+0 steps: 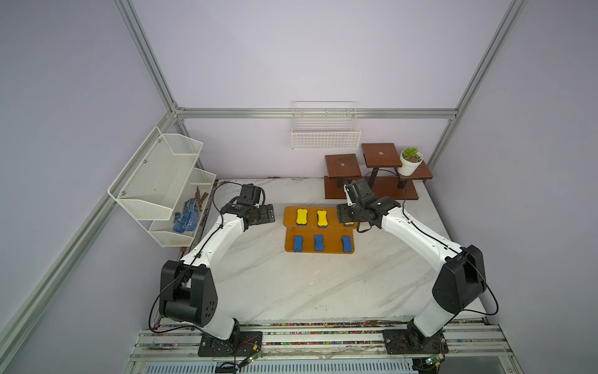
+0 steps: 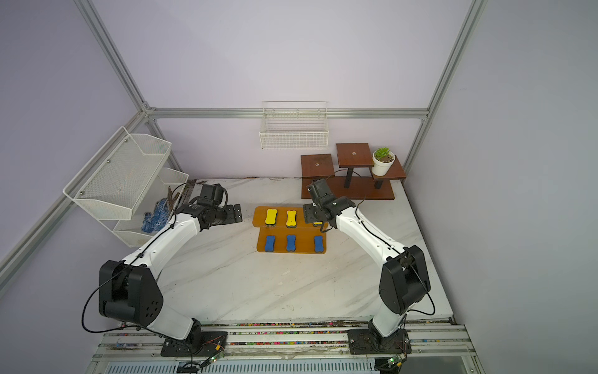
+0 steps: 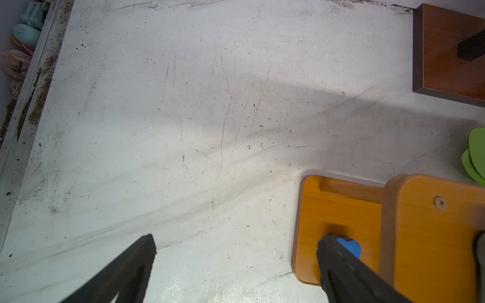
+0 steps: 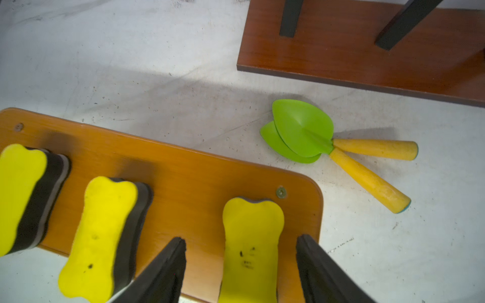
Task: Remove the whiteboard erasers from the shelf
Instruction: Pick up the whiteboard eraser from the shelf.
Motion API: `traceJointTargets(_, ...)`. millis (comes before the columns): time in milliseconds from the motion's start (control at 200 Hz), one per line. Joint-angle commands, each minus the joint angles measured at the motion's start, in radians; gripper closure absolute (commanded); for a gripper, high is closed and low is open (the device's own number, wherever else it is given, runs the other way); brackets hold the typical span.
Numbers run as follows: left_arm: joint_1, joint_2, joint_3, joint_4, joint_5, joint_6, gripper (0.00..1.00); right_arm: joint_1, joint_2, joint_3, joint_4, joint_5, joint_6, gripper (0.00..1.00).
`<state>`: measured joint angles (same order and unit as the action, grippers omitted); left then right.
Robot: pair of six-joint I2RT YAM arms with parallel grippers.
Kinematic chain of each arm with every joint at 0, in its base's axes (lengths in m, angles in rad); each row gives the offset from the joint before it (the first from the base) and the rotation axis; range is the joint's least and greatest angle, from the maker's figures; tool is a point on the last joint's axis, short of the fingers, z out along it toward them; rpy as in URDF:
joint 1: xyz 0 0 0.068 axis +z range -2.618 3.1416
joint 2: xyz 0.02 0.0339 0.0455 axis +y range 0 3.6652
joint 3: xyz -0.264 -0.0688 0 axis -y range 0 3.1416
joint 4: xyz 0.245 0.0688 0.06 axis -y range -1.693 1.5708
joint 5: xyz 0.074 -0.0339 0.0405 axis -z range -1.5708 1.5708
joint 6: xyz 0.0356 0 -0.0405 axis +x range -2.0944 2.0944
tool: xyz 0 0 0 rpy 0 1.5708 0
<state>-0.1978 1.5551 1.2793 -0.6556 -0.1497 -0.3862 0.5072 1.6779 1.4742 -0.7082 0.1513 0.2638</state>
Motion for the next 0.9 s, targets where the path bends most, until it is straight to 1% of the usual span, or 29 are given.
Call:
traceJointTargets(0, -0.003, -0.003, 0.028, 0.0, 0.013, -0.016, 0.0, 0.009, 0.006, 0.021, -0.045, 0.026, 0.0, 0.29)
traceJointTargets(90, -0.003, -0.003, 0.027, 0.001, 0.011, -0.017, 0.0, 0.011, 0.012, 0.019, -0.046, 0.038, 0.005, 0.32)
traceJointTargets(170, -0.003, 0.002, 0.03, 0.001, 0.01, -0.016, 0.0, 0.011, 0.019, 0.02, -0.046, 0.041, 0.006, 0.33)
traceJointTargets(185, -0.003, 0.003, 0.031, 0.001, 0.01, -0.016, 0.0, 0.011, 0.02, 0.02, -0.045, 0.041, 0.006, 0.38)
traceJointTargets(230, -0.003, 0.005, 0.031, 0.001, 0.01, -0.016, 0.0, 0.01, 0.022, 0.02, -0.046, 0.043, 0.009, 0.42)
traceJointTargets(445, -0.003, 0.01, 0.034, 0.001, 0.004, -0.014, 0.0, 0.01, 0.043, 0.019, -0.055, 0.048, 0.02, 0.48)
traceJointTargets(545, -0.003, 0.011, 0.034, 0.001, 0.005, -0.013, 0.0, 0.011, 0.046, 0.021, -0.06, 0.053, 0.025, 0.56)
traceJointTargets(735, -0.003, 0.01, 0.034, 0.0, 0.005, -0.017, 0.0, 0.01, 0.028, 0.027, -0.062, 0.062, 0.028, 0.58)
traceJointTargets(895, -0.006, 0.002, 0.031, 0.0, -0.001, -0.026, 0.0, 0.013, -0.016, 0.027, -0.08, 0.059, 0.062, 0.63)
